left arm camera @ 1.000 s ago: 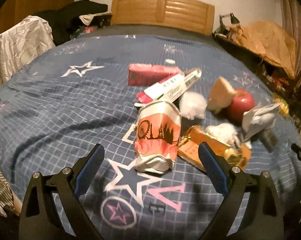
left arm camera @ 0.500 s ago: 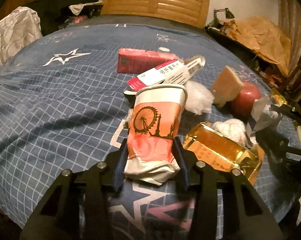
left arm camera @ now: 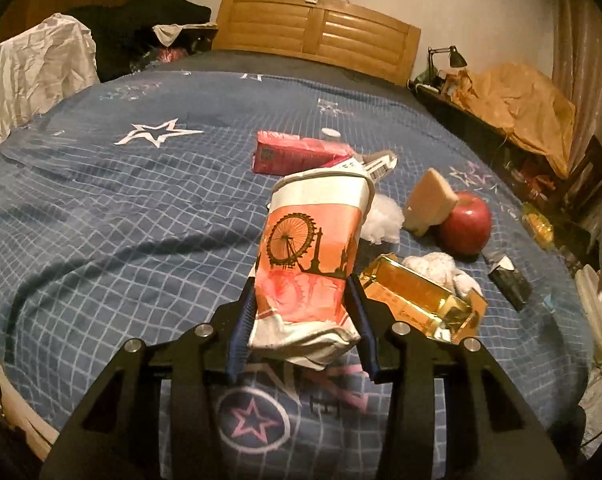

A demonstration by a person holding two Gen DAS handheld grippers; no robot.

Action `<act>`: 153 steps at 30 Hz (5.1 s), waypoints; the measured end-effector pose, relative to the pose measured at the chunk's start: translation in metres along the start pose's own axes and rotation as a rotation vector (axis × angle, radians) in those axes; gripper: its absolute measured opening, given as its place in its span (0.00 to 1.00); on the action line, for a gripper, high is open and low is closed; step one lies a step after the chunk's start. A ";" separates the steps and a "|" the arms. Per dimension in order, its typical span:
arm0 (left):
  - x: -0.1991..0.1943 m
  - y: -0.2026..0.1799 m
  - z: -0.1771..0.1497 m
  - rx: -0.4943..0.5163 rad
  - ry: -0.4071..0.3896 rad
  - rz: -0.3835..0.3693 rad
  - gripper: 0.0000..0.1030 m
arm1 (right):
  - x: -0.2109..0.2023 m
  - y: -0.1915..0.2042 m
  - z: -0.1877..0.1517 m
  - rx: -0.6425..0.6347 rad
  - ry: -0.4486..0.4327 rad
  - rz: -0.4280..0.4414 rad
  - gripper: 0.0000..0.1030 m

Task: Collect trash
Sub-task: 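Grasp the orange paper cup with the left gripper while the right grasps the toothpaste tube, then carry the paper cup and toothpaste tube in both grippers over the bucket, then open both grippers to drop the cup and tube into the bucket, then move both tools back over the trash on the bed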

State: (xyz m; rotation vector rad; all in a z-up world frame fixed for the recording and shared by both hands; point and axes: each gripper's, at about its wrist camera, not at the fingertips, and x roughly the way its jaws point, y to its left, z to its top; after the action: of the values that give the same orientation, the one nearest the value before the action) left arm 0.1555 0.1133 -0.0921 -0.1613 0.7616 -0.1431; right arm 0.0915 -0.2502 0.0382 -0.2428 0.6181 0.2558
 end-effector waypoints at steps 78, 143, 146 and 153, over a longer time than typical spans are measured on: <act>0.009 -0.575 -0.024 0.759 -0.092 -0.460 0.41 | -0.195 -0.304 -0.228 0.749 -0.120 -0.530 0.28; 0.045 -0.532 -0.048 0.662 -0.081 -0.271 0.77 | -0.134 -0.290 -0.258 0.714 -0.188 -0.671 0.58; 0.035 -0.502 -0.040 0.599 -0.126 -0.207 0.79 | -0.139 -0.254 -0.250 0.625 -0.276 -0.746 0.62; 0.007 -0.431 -0.013 0.481 -0.207 -0.124 0.83 | -0.131 -0.186 -0.229 0.485 -0.372 -0.789 0.70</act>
State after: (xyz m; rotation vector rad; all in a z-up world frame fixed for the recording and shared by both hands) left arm 0.1212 -0.3106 -0.0210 0.2324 0.4930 -0.4155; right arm -0.0776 -0.5153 -0.0370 0.0438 0.1682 -0.5971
